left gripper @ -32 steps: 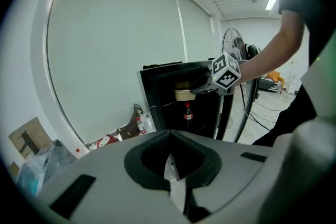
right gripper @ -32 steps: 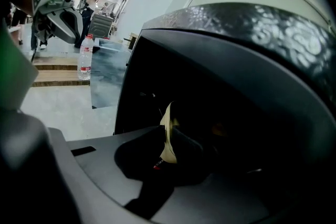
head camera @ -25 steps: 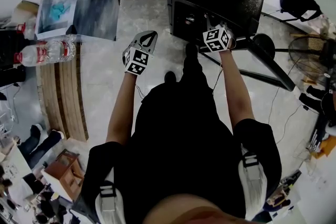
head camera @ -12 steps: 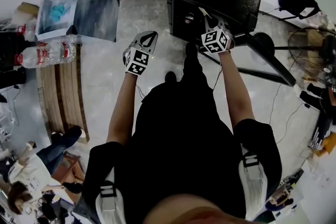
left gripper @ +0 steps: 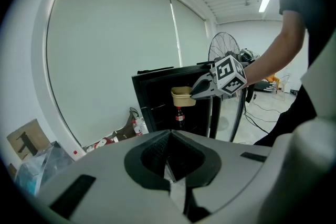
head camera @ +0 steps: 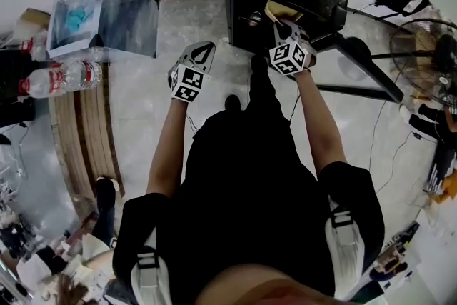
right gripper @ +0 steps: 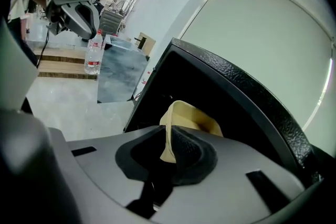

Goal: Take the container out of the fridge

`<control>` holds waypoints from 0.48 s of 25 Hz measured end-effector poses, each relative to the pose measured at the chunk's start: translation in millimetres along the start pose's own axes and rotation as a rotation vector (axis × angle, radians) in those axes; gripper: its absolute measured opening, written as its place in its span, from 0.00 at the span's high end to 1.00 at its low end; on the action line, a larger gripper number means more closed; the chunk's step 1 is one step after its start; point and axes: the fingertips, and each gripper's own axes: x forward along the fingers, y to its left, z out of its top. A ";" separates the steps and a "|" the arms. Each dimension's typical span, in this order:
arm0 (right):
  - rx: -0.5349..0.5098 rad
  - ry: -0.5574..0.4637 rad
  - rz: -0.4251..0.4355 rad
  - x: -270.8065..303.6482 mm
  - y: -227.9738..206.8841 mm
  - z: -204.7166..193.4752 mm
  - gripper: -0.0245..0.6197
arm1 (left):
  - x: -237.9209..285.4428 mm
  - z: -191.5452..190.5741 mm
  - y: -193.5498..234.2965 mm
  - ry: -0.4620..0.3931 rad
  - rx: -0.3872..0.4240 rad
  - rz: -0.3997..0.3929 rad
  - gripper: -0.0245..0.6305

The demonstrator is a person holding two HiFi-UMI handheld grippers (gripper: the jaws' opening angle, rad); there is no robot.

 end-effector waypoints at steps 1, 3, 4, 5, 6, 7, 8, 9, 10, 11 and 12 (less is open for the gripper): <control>-0.006 0.002 -0.001 -3.5 3.6 -0.2 0.91 | -2.6 -1.2 -3.3 -0.004 0.001 -0.003 0.93; -0.013 0.002 -0.001 -10.6 9.7 0.1 0.91 | -8.0 -3.1 -9.7 -0.010 0.004 -0.007 0.93; -0.014 0.002 -0.001 -14.6 12.7 0.2 0.91 | -11.2 -4.4 -12.8 -0.012 0.004 -0.010 0.93; -0.015 0.003 0.000 -19.0 15.7 0.2 0.91 | -14.5 -6.1 -16.2 -0.011 0.004 -0.014 0.93; -0.017 0.006 0.000 -23.7 18.4 -0.2 0.91 | -17.7 -7.7 -19.8 -0.010 0.002 -0.018 0.93; -0.020 0.009 0.001 -28.1 20.5 -0.6 0.91 | -20.4 -9.3 -22.8 -0.008 0.001 -0.023 0.93; -0.022 0.011 0.000 -31.9 22.3 -0.4 0.91 | -22.7 -10.5 -24.9 -0.008 0.001 -0.025 0.93; -0.023 0.012 0.000 -35.0 24.4 0.3 0.91 | -24.9 -11.4 -26.0 -0.007 0.000 -0.026 0.93; -0.024 0.011 0.001 -37.8 26.9 1.1 0.91 | -27.3 -12.1 -26.7 -0.007 0.000 -0.026 0.93; -0.025 0.010 0.002 -40.4 29.9 1.5 0.91 | -29.5 -12.7 -27.7 -0.007 -0.001 -0.024 0.93; -0.028 0.010 0.004 -43.0 32.8 0.8 0.91 | -31.4 -13.1 -29.4 -0.007 -0.002 -0.023 0.93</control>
